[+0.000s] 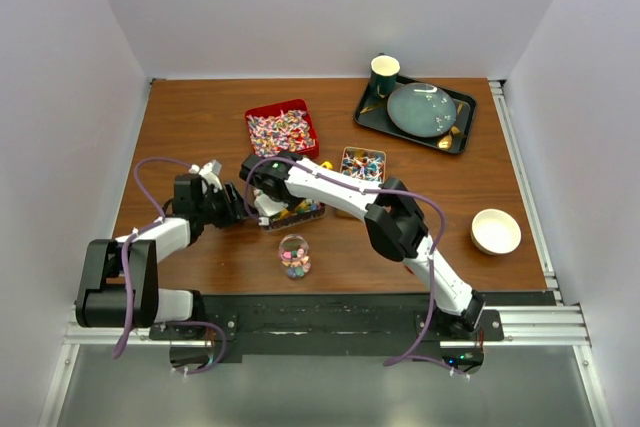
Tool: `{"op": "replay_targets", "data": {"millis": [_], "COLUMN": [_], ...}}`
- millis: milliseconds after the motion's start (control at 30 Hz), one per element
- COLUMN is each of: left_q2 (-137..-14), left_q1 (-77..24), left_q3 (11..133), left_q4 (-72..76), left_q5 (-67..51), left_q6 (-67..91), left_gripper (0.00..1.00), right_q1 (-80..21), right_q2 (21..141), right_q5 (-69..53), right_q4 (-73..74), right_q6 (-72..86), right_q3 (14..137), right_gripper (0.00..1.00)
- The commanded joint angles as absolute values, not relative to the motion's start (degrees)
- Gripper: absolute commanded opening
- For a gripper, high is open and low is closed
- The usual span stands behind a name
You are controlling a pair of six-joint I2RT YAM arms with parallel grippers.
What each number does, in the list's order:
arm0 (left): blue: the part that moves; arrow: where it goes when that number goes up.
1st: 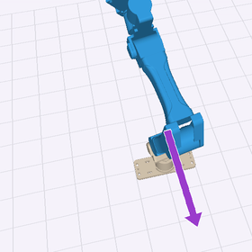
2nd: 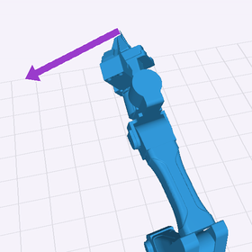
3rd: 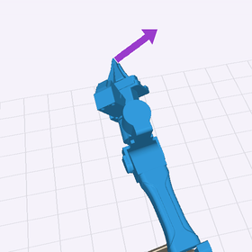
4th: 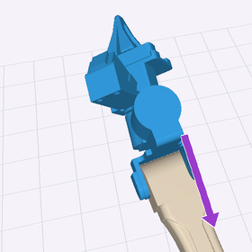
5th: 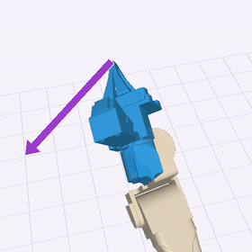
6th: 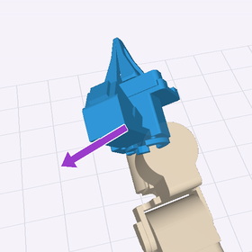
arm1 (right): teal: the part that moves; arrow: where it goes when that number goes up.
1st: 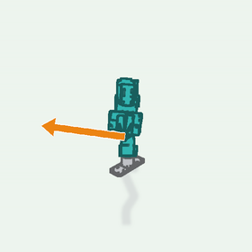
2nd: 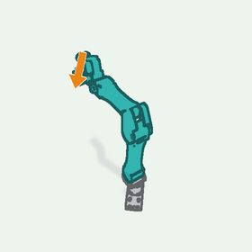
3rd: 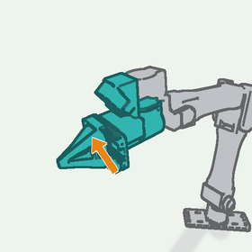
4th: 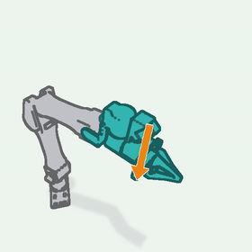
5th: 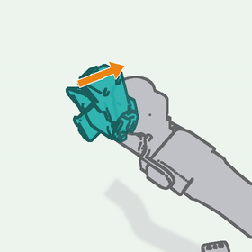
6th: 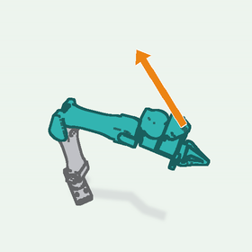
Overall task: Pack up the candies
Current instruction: Scoop the fake candies from the storage box.
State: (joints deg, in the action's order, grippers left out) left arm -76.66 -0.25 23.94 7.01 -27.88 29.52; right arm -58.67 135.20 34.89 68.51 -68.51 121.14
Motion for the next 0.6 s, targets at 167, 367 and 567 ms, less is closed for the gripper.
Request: {"op": "replay_targets", "data": {"millis": [167,367,567], "left_q2": [-77.52,-77.52,-77.26], "left_q1": [-0.97,-0.79,0.00], "left_q3": [24.60,27.15,29.70], "left_q4": [5.63,4.57,3.43], "left_q5": [-27.77,-27.60,-27.51], "left_q6": [30.32,29.62,29.01], "left_gripper": [0.53,0.54,0.55], "right_q1": [-58.27,-57.31,-54.85], "right_q2": [134.48,131.57,133.77], "right_q5": [18.03,12.23,5.20], "right_q4": [73.57,68.38,72.15], "right_q6": [-64.78,-67.59,-67.15], "right_q3": [122.70,116.36,120.23], "right_gripper": [0.00,0.00,0.00]}}
